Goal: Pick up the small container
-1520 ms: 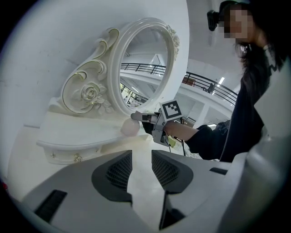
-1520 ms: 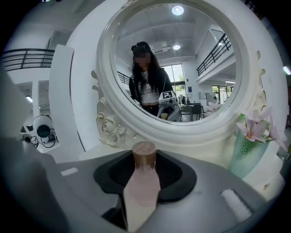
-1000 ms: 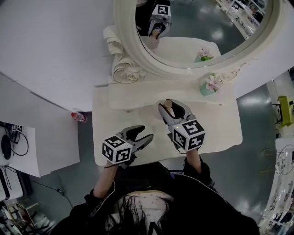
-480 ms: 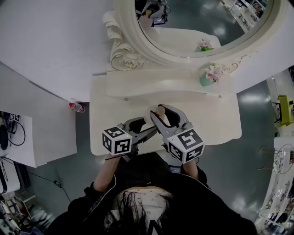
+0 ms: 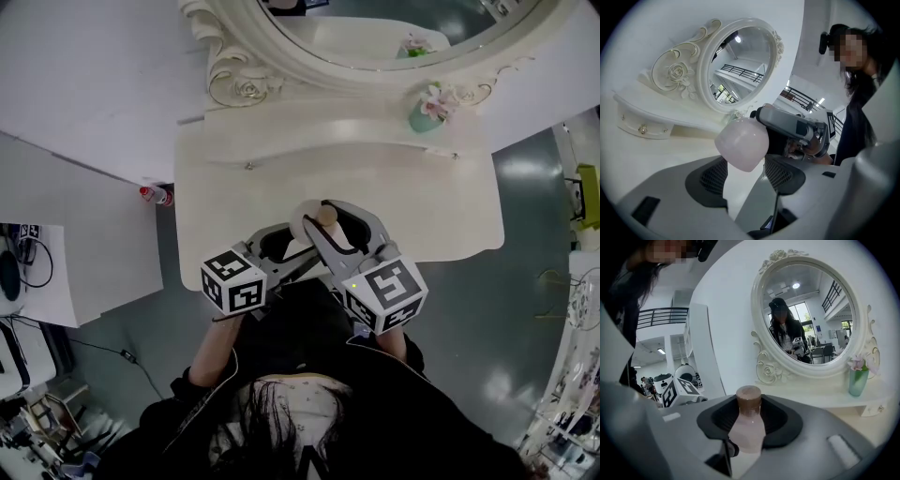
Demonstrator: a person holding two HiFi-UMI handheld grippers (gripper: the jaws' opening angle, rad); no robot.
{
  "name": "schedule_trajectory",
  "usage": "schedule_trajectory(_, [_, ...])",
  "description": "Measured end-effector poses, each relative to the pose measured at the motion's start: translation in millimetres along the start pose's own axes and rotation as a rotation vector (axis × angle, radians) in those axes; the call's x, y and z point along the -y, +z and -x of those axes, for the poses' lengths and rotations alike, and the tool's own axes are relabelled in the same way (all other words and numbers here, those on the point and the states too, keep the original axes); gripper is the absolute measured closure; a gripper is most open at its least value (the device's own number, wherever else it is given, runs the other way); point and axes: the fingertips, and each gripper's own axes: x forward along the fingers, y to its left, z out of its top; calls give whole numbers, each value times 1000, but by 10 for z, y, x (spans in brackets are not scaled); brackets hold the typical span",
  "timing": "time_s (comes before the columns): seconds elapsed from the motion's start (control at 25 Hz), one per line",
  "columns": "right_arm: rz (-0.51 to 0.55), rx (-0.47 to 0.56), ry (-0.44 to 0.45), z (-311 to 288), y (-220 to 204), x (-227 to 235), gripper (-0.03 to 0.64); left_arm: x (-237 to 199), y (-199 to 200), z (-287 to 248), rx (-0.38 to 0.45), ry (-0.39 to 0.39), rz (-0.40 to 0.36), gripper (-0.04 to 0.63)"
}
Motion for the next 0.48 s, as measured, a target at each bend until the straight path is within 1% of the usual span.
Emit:
schedule_trajectory(0.12, [-3,-3,0,33,-36,-42,468,31,-48,24,-9,4,0,357])
schedule_trajectory(0.28, [22,-18,7,45,-76,-133,468,54,-115,71,-9,11,13,357])
schedule_trajectory(0.48, [39,-24,29,-34,-86,-348,468,29,-148,285,-1,32,8,357])
